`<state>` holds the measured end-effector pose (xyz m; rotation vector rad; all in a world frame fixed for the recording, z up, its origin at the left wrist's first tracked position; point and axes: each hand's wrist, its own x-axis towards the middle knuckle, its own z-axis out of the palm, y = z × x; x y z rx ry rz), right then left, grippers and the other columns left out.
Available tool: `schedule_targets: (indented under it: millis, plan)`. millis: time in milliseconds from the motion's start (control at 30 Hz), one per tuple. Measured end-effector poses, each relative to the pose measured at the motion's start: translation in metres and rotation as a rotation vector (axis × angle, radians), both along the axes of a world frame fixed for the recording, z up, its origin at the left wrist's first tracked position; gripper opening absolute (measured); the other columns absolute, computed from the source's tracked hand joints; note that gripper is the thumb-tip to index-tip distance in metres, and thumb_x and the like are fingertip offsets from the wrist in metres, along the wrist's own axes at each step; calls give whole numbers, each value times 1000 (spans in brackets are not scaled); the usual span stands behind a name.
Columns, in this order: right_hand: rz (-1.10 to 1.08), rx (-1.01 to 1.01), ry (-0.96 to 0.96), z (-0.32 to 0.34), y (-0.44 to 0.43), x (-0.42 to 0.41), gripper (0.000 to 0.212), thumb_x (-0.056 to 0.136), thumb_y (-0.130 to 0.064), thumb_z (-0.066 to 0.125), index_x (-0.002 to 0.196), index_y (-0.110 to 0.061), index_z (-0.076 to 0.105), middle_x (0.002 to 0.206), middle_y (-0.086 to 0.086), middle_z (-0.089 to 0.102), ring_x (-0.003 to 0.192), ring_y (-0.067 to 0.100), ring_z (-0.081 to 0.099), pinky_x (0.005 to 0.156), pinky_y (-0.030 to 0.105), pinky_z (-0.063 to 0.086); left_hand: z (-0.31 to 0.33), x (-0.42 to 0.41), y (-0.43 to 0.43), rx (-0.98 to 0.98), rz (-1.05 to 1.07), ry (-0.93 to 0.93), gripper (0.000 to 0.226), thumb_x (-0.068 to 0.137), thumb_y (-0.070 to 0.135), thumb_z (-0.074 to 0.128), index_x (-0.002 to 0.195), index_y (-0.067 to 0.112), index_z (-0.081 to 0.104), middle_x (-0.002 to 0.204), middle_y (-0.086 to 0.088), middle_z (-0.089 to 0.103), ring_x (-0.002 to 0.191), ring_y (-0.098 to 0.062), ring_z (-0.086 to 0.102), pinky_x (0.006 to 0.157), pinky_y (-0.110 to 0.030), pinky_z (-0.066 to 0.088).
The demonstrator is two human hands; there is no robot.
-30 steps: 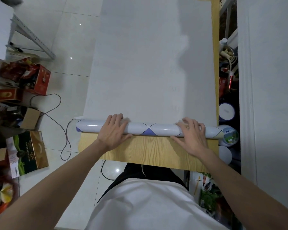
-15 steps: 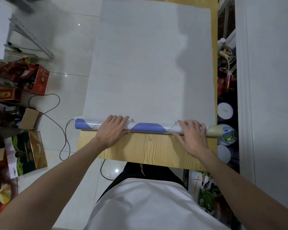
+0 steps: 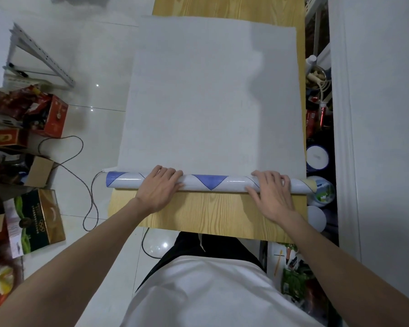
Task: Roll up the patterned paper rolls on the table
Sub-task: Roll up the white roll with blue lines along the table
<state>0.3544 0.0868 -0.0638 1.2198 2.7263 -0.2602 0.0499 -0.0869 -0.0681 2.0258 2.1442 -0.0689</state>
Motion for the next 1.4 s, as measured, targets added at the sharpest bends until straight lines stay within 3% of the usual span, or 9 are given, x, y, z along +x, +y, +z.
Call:
schedule_targets:
  millis: [167,333,467,633,800,1033,1167,1267,1400]
  plan:
    - [29,35,-35,-3,-5,5,64,88,-65,48,132,-18,50,133,9,44,120,29,43,99,46,30,-2,-1,0,31,23,33,55,90,51,62,127,10,56,115,-16,53,100,-33,51,93,-43,41]
    - [-19,17,-14,-3,-2,3,53,96,-60,35,132,-22,49,121,2,57,114,22,45,97,42,29,-1,-2,-1,-1,12,8,51,103,44,22,130,13,52,106,-8,61,90,-29,57,96,-41,40]
    - [-5,6,-8,-7,-6,7,55,94,-62,42,133,-23,50,138,10,46,126,27,40,102,45,27,-7,-3,-5,-20,-18,42,60,98,58,31,134,14,51,125,-14,54,107,-32,53,106,-46,35]
    - [-18,65,-69,-4,-9,7,63,89,-68,45,134,-25,51,122,9,46,111,28,45,97,47,35,-6,-7,-3,-83,-32,51,66,95,63,29,144,21,43,129,-16,51,105,-32,55,97,-42,40]
    - [-61,92,-38,-5,-13,5,59,89,-66,48,127,-22,55,111,6,48,101,26,46,90,44,38,-3,-10,2,-69,-19,38,62,94,59,39,143,22,44,119,-17,52,89,-32,54,87,-40,43]
    - [4,50,-5,-4,1,11,51,90,-64,46,122,-25,54,119,-1,55,110,21,49,96,43,30,-4,-11,7,-49,-4,61,65,100,58,14,123,11,52,103,-8,58,88,-29,56,85,-39,42]
    - [22,17,-16,-4,6,9,48,95,-56,43,129,-23,52,122,4,45,113,25,45,98,43,27,-10,-9,8,7,16,56,69,91,71,35,113,9,57,112,-13,51,95,-33,49,86,-43,37]
    - [-20,-21,-10,-4,4,4,60,97,-55,42,143,-16,39,126,5,48,116,25,45,100,44,27,-9,-5,13,-39,50,85,87,82,81,43,126,7,52,112,-12,53,92,-32,51,89,-43,38]
    - [10,-40,4,-2,5,3,53,90,-64,48,128,-27,47,122,-4,52,115,20,47,99,43,28,-6,-9,15,7,2,93,73,79,71,61,120,12,54,114,-13,52,91,-31,54,88,-43,39]
